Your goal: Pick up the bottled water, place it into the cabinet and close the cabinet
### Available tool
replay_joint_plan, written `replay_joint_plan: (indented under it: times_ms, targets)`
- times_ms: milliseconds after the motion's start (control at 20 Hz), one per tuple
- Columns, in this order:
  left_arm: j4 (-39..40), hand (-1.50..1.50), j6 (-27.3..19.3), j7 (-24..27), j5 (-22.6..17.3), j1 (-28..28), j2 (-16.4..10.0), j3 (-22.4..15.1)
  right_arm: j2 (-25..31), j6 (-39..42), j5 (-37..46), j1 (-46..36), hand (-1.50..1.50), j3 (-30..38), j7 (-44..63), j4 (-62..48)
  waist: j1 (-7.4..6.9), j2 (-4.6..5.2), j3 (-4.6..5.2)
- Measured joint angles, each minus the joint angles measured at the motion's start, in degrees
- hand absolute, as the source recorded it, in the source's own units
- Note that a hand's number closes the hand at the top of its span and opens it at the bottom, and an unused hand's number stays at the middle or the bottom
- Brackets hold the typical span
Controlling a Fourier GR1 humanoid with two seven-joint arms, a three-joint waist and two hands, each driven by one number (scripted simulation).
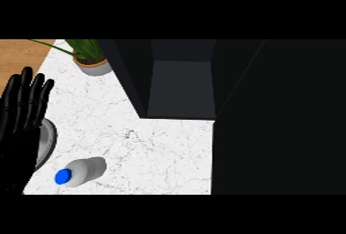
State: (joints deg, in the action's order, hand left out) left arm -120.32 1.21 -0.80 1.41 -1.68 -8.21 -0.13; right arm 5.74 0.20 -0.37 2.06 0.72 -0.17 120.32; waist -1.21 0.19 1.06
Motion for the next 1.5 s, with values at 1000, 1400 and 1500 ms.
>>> replay_joint_plan:
  times_ms: [1000, 1400, 1500]
  targets:
    - [-21.13, -1.5, -22.98, 19.52, -2.27, 47.63, 8.1, -23.55, 2.64, 10.46, -12.32, 22.68, -1.5, -3.48, 6.75, 17.3, 0.09, -1.0, -1.01]
    - [-19.88, -1.5, -22.12, 34.26, -3.15, 61.9, 6.72, -32.65, 2.54, 12.98, -12.33, 29.01, -1.5, -3.14, 4.0, 18.25, 0.33, -1.0, -1.04]
    - [-19.66, -1.5, -22.12, 36.96, -3.77, 64.0, 6.22, -33.38, 2.5, 13.64, -12.37, 30.55, -1.5, -3.12, 3.11, 18.6, 0.54, -0.99, -1.03]
